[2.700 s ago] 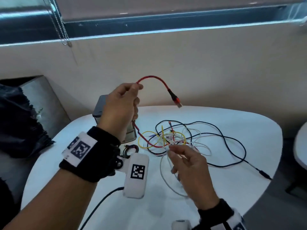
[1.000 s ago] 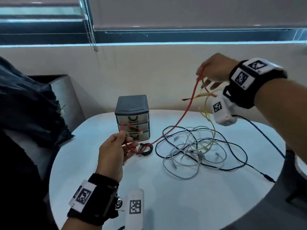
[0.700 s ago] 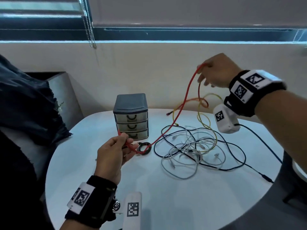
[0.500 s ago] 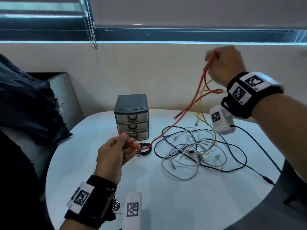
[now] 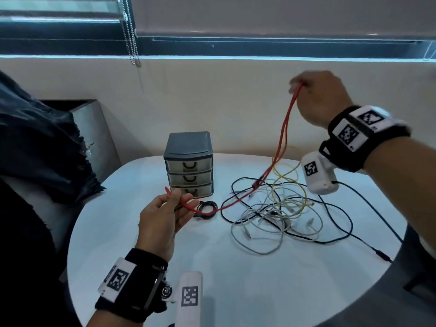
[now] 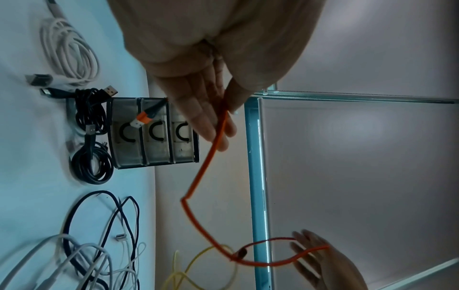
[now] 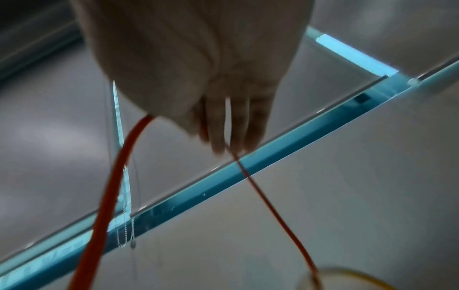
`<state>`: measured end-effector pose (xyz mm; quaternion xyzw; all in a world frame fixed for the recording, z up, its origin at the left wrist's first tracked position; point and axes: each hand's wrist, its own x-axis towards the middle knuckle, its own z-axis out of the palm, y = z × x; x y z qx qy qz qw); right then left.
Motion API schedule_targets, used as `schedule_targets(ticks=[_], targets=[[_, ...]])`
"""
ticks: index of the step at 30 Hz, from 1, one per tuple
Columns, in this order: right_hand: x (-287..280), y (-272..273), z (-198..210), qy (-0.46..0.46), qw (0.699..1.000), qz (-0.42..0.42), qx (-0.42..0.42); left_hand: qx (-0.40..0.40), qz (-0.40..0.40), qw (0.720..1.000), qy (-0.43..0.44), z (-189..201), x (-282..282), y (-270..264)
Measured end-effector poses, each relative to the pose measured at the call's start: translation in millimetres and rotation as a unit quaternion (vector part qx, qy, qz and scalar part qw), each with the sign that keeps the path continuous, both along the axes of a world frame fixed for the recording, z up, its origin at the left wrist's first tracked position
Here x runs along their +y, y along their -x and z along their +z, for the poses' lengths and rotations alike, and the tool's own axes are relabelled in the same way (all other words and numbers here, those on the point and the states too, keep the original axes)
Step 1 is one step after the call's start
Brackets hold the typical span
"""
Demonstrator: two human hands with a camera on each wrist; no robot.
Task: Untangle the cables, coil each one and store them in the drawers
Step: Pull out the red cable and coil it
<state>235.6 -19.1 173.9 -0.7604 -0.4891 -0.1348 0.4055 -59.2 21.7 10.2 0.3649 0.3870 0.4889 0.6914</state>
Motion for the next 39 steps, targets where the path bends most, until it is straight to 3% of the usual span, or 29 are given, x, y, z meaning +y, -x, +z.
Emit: schedule_targets(ticks=[2,4,6,9,11,13,17,22,31,33,35,37,39], targets=[[-1,-1,-1,-0.045,0.997,-0.022,-0.057,0.002,-0.003,1.0,0.004,-2,0,0],[-1,1,-3,0.032,0.996,0.019,-0.085,0.008,-0.004,1.0,0.008,-4,0,0],[0,-1,-2,0.06,0.993,0.012,-0.097,0.016,-0.013,1.0,0.005,-5,-1,1],[-4,5,14,0.013,0.997,0.009,-0.073,0.026,-0.024,0.999,0.002,-6,-3,1],[-3,10,23,0.154,0.985,0.063,-0.041,0.024,-0.026,0.999,0.003,-7,-4,0],[-2,12,23,0.253,0.965,0.049,-0.052,0.012,-0.027,1.0,0.008,-6,-3,-1],[-7,9,19,0.101,0.993,0.016,-0.049,-0.005,-0.028,1.0,0.009,-2,-6,-2],[-8,24,24,-0.036,0.994,0.099,0.037,-0.005,-0.018,1.0,-0.003,3,-7,0],[-13,-4,-23,-0.039,0.996,0.03,0.071,-0.007,0.009,0.998,-0.063,15,-9,11],[-15,-10,-26,0.018,0.996,0.029,0.088,-0.007,0.008,0.997,-0.081,19,-9,14],[-15,-1,-37,0.093,0.995,0.007,0.042,-0.005,0.004,0.996,-0.089,20,-10,12],[-14,28,-55,0.109,0.992,0.059,0.016,-0.003,-0.002,0.996,-0.09,19,-13,4],[-14,75,-83,0.136,0.966,0.189,0.113,0.014,-0.009,0.995,-0.094,16,-19,-8]])
